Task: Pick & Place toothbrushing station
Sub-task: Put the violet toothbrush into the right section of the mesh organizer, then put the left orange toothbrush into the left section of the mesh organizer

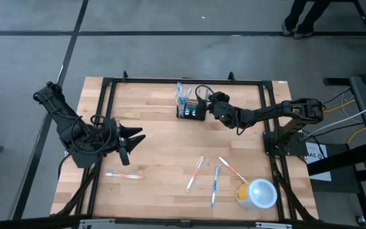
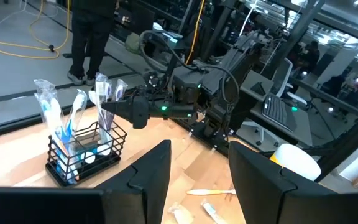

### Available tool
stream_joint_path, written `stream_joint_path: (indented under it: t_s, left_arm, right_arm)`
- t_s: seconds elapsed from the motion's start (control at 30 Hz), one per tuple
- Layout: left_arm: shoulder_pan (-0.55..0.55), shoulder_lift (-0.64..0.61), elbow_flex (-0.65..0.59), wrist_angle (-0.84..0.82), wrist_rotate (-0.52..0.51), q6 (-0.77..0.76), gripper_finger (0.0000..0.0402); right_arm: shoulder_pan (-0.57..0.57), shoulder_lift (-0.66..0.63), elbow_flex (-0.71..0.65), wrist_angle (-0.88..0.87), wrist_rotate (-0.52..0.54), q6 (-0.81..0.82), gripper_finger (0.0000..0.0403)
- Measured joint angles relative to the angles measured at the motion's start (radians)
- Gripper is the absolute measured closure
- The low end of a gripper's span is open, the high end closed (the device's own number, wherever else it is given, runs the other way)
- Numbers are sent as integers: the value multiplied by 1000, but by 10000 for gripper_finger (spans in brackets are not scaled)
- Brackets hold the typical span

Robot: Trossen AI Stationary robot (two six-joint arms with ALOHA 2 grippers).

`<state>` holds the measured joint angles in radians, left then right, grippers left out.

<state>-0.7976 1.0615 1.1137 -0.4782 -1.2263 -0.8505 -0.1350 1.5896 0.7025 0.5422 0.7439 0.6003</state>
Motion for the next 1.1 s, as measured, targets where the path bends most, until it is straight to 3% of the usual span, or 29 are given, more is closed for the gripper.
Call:
stream_joint_path:
  t_s: [0.47, 0.77, 1.0, 1.1]
  left_arm:
    - [-49, 0, 0, 12, -40, 8, 245]
    - [-54, 0, 0, 13, -40, 8, 245]
    - [-53, 0, 0, -19, -31, 25, 245]
    - [-16, 0, 1, -183, 87, -94, 245]
  right_arm:
    - [70, -58, 0, -112, 6, 91, 143]
    - [137, -177, 0, -65, 234, -92, 151]
    - [194, -350, 0, -73, 215, -157, 151]
    - [281, -425, 0, -177, 115, -99, 152]
